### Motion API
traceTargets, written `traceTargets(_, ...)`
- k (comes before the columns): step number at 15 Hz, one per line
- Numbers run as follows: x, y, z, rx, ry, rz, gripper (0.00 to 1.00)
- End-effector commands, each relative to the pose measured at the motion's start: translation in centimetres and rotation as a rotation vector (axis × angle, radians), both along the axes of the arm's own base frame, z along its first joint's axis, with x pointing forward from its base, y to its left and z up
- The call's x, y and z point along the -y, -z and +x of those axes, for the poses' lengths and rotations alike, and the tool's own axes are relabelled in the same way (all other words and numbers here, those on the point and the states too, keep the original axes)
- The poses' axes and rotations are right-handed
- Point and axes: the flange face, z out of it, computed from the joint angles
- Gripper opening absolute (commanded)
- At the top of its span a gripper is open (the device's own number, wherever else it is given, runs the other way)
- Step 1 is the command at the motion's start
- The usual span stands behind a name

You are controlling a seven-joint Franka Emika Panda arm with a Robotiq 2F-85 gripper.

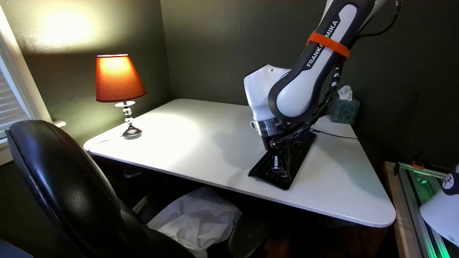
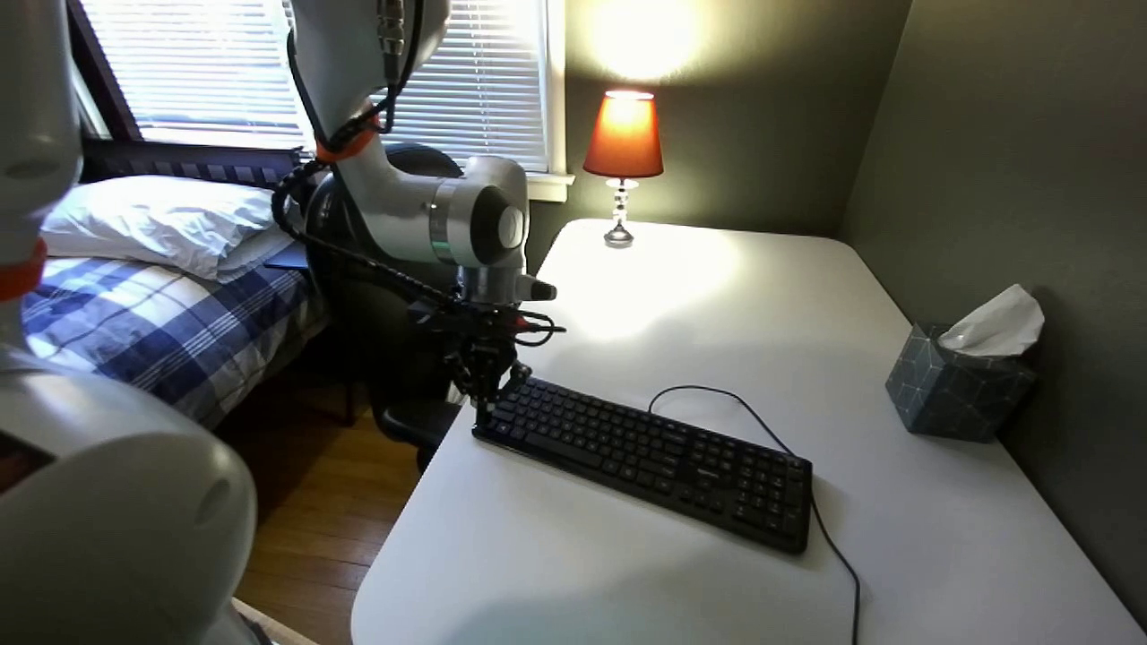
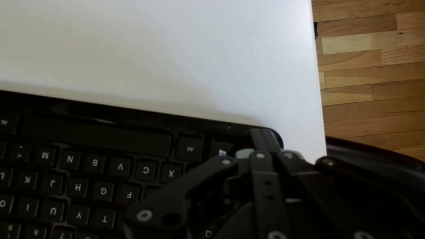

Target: Press the far left control key on the keyboard

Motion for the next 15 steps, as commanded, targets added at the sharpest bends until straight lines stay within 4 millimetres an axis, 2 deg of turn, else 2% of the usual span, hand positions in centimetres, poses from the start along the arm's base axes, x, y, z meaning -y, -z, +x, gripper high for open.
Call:
traceTargets(1, -0.33, 0.81, 0.39, -0.004, -0.022, -0.003, 0.00)
traceTargets(15, -0.46, 1.66, 0.96, -0.020, -0.039, 0.008, 0.00)
